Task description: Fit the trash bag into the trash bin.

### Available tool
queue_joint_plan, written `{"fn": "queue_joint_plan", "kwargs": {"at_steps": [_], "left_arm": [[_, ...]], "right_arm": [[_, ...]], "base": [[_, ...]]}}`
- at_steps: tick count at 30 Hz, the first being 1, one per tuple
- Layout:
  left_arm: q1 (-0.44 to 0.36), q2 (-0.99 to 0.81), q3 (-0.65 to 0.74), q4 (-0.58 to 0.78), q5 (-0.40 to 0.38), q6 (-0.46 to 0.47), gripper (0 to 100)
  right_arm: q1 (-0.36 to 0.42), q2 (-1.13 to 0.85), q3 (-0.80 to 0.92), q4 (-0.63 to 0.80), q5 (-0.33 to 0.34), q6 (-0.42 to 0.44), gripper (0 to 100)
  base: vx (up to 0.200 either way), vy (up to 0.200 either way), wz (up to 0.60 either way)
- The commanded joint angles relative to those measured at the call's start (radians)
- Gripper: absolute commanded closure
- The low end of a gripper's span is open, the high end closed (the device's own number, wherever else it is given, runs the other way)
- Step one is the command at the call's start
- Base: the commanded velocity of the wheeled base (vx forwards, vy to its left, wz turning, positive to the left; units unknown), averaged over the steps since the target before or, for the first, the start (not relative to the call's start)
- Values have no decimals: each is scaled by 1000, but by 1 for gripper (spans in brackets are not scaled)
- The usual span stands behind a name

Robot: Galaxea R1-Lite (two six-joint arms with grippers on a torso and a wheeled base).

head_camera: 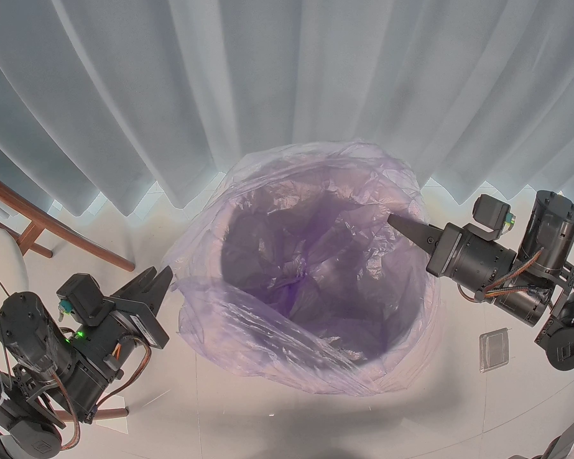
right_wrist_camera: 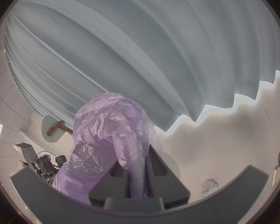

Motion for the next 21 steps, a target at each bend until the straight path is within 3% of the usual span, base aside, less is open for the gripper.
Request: {"fn": "queue_joint_plan", "kwargs": {"at_steps": [1,6,11,12,13,16,21], "left_arm": [[7,2,-11,-2,1,-2,0],[10,-131,-40,1,-13,-1,0],[1,-271,-57,50,-95,9,0],[-5,-337,-63,133,-113,16,0],[-5,-337,-63,133,-113,16,0],[-79,-446,-100,351,-119,-1,0],[-123,-484,-150,586,-119,-97,0]], "right_arm": [[1,-5,2,-1,0,0,100],[-3,11,2,2,-2,-1,100],[-8,34,-6,2,-11,-5,100],[-9,49,-13,2,-30,-5,100],[-9,49,-13,2,-30,-5,100],[-25,115,-59,-1,-126,-9,100],[-23,170,-79,-54,-195,-26,100]], "base": [[0,0,0],[0,0,0],[0,0,0],[0,0,0],[0,0,0],[0,0,0],[0,0,0]]}}
